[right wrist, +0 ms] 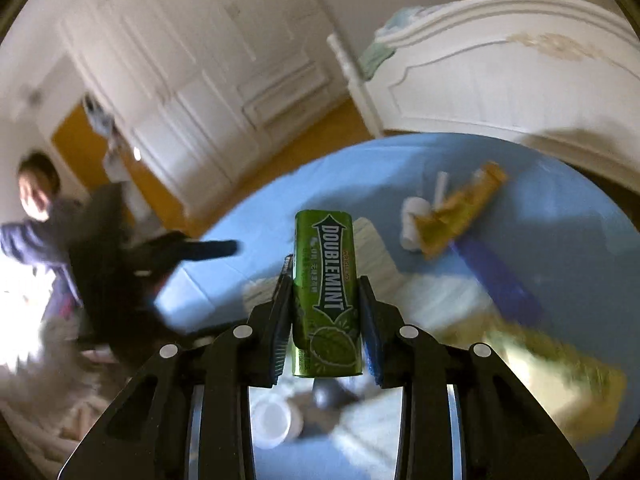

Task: Collect trash
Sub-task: 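Grasp the green Doublemint gum with the right tool while the left tool grasps the small white-labelled container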

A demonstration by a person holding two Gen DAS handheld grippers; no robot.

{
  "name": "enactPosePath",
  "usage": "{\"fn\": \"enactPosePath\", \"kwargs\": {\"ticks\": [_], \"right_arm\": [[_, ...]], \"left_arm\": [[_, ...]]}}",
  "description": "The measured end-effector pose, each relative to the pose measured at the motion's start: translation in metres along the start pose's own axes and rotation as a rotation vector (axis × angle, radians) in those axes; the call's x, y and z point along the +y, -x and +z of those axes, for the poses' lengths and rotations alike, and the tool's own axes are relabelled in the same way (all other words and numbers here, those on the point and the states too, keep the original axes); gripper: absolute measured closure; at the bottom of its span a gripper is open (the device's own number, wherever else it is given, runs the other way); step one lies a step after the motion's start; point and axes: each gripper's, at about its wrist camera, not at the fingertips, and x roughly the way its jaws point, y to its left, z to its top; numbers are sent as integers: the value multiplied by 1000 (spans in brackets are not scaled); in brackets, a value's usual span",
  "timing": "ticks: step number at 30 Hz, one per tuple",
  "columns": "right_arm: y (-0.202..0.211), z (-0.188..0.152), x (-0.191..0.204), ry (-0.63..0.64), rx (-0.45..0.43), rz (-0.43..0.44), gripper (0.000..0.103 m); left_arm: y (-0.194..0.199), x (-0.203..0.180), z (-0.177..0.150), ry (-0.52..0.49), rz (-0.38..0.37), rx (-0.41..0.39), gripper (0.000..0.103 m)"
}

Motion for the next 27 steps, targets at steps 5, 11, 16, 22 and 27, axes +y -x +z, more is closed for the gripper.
{"fn": "enactPosePath", "kwargs": {"ticks": [5,11,16,22,27], "right_arm": [[36,-33,-7,-57,-39,13,71],[55,-59,-3,-81,-49,24,71],[45,-54,1,-96,-47,45,71],[35,-46,2,-107,-51,52,71],[39,-46,-3,-116,-72,23,71]], "left_arm": [[-24,0,14,-8,-45,16,16],[-23,11,13,113,-77,-7,47],[-11,30,-4,249,-134,-11,102],[5,18,-14,238,-148,-23,96],[2,-1,-1,216,-158,-20,61]]}}
